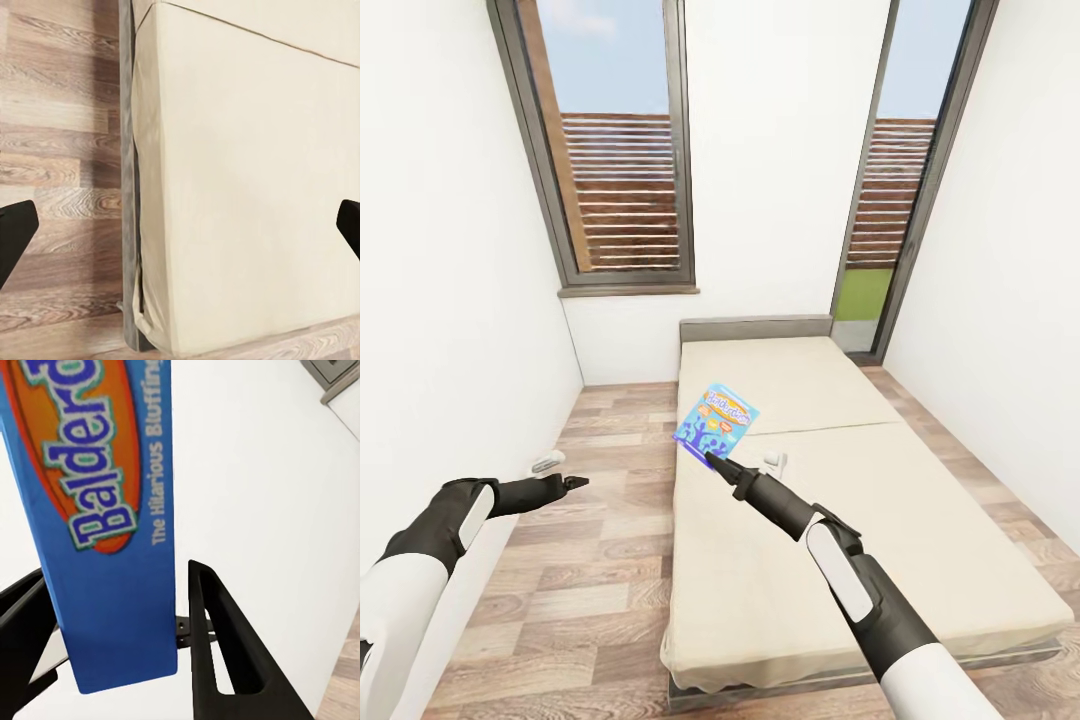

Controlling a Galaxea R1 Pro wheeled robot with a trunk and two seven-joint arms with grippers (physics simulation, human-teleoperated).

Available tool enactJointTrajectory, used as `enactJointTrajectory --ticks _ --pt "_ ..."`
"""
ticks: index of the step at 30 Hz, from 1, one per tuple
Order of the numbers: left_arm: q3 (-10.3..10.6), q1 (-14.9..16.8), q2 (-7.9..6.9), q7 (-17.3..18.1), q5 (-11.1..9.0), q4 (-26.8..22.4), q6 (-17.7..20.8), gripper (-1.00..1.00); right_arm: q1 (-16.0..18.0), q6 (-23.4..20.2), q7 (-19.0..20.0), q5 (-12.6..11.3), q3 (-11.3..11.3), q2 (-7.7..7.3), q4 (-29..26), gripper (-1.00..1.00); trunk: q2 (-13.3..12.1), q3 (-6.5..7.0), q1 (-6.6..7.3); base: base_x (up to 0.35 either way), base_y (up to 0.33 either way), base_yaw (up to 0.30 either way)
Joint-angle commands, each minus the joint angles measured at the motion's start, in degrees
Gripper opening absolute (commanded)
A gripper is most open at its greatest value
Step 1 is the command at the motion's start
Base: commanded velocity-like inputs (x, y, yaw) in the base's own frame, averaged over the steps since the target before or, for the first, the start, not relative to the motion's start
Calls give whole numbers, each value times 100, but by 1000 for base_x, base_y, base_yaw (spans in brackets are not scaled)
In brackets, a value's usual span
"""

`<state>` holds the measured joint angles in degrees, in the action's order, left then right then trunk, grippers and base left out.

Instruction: Put all the toys in the child's room - the three board games (two on the bed and one on the table), the two jigsaw puzzles on the table, and the tennis ball on the table - inside the toy box on the table in the child's room.

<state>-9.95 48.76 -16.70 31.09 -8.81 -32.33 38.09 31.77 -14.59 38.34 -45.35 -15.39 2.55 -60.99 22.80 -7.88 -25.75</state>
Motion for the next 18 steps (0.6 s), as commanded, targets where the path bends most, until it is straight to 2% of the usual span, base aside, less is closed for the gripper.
enactJointTrajectory --ticks 1,13,18 --pt "-16 4 1 5 -25 -1 41 100 6 -52 -2 -61 1 7 0 -100 12 -8 -3 0 0 12" --pt "-16 5 15 9 -26 -1 41 100 5 184 -2 -61 1 -10 6 -100 12 90 -3 0 -3 57" --pt "-10 5 24 -3 -25 -11 41 100 4 200 -2 -66 1 -9 8 -100 12 135 -3 0 -186 67"
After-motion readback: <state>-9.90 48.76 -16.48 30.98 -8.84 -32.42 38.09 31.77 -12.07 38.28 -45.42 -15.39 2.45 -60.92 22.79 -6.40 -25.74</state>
